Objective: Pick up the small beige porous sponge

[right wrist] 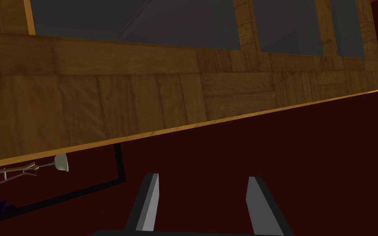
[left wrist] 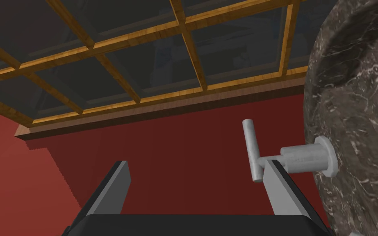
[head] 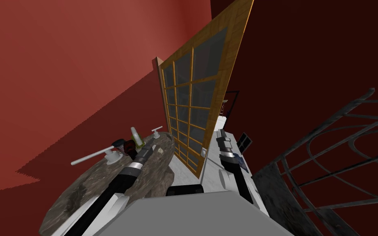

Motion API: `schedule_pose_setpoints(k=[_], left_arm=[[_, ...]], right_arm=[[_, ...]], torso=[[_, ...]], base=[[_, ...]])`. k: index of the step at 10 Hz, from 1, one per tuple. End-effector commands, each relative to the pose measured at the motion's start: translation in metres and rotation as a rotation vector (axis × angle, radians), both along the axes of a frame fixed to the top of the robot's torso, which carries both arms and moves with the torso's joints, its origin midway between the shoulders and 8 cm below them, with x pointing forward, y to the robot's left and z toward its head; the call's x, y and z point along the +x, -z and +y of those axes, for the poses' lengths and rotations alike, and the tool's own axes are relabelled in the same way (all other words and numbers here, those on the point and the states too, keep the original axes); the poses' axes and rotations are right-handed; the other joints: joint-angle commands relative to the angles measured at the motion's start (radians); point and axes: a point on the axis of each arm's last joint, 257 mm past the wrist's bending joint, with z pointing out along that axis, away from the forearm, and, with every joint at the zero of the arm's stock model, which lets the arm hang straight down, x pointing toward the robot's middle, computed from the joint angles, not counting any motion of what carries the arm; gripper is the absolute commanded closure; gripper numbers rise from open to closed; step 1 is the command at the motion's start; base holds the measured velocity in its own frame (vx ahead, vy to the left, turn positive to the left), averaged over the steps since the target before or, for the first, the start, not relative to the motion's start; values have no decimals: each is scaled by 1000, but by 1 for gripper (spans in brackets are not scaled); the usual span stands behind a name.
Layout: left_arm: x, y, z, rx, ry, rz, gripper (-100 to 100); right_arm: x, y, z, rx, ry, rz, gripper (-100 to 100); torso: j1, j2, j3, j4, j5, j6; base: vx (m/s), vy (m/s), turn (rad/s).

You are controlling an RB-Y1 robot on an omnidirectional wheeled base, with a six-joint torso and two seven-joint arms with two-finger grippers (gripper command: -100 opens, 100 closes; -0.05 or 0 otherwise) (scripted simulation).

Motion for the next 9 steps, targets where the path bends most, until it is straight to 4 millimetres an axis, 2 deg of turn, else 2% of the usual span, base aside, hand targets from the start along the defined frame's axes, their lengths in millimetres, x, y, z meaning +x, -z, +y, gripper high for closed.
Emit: schedule_pose_setpoints(k=[1,2,3,6,7,9], left_arm=[[-2,18,5,11,-11,64,-100],[-4,30,11,22,-17,108,-100],[-4,33,12,23,-20,117,-100],[-16,75,33,76,-42,266,-100],[-16,78,34,77,-46,278,-100],[-27,104,50,125,-60,375,-100]], right_arm=[[0,0,0,0,0,0,0],[0,0,0,0,0,0,0],[0,0,0,0,0,0,0],[0,0,0,0,0,0,0],[0,0,0,0,0,0,0],[0,0,0,0,0,0,0]], torso=[[0,0,0,0,0,0],[0,0,0,0,0,0],[0,0,0,0,0,0],[-1,0,0,0,0,0],[-1,-1,0,0,0,0],[-1,0,0,0,0,0]], base=[[37,-16,-18],[43,-22,-28],[33,-17,-8],[44,-30,-54],[38,-27,-10],[37,-29,-69]])
